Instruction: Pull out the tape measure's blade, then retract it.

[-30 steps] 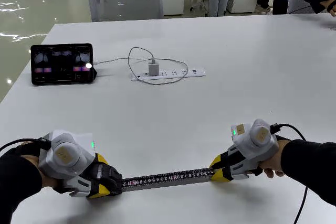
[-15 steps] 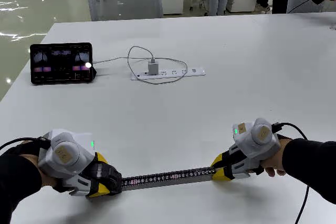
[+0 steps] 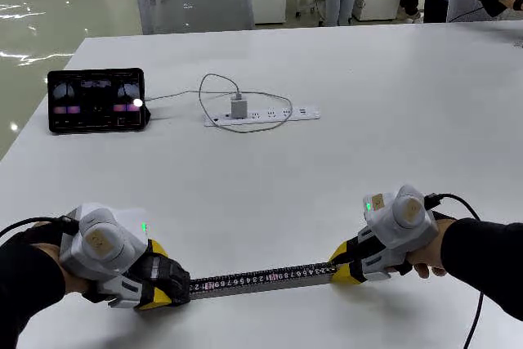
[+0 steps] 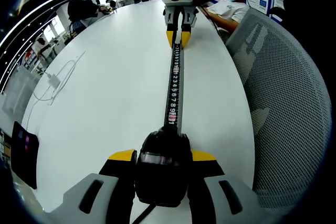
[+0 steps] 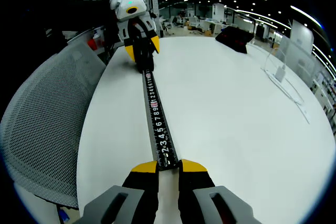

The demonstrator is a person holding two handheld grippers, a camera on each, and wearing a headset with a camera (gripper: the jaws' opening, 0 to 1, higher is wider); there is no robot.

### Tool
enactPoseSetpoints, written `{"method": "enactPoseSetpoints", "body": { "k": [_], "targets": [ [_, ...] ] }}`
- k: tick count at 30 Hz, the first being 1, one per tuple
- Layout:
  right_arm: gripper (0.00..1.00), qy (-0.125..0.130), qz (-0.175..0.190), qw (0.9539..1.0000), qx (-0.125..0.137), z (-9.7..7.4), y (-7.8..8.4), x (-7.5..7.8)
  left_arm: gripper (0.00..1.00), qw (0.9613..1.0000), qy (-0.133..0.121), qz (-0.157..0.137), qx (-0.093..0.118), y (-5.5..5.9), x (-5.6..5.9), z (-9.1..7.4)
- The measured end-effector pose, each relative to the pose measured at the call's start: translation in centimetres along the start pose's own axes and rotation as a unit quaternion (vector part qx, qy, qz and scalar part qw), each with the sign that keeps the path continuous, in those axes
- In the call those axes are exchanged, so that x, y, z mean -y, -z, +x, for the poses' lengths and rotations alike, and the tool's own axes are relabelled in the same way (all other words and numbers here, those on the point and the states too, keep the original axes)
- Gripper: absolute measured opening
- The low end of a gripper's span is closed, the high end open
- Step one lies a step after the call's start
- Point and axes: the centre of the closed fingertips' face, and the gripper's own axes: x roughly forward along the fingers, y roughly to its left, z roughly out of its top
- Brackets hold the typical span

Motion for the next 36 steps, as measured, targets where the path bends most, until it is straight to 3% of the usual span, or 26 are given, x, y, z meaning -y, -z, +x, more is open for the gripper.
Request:
{"method": "enactPoseSetpoints", "body": {
  "k": [17,26,32,36],
  "targets": [
    [0.12,-0.016,-0.065,0.9951,-0.073,0.2,0.2,0.0,0.34,0.9998,0.007,0.013,-0.017,-0.2,0.1,-0.2],
    [0.12,-0.018,-0.08,0.9927,-0.089,0.1,0.3,-0.1,0.33,0.9996,0.012,0.018,-0.02,-0.3,0.3,-0.5],
    [0.16,-0.027,-0.102,0.9888,-0.106,0.0,0.2,-0.5,0.31,0.9997,0.018,0.006,-0.016,-0.6,0.1,-1.5],
    [0.18,-0.029,-0.107,0.988,-0.108,-0.3,0.0,-0.7,0.39,0.9997,0.021,0.005,-0.011,-0.9,0.1,-2.2]
  ]
}}
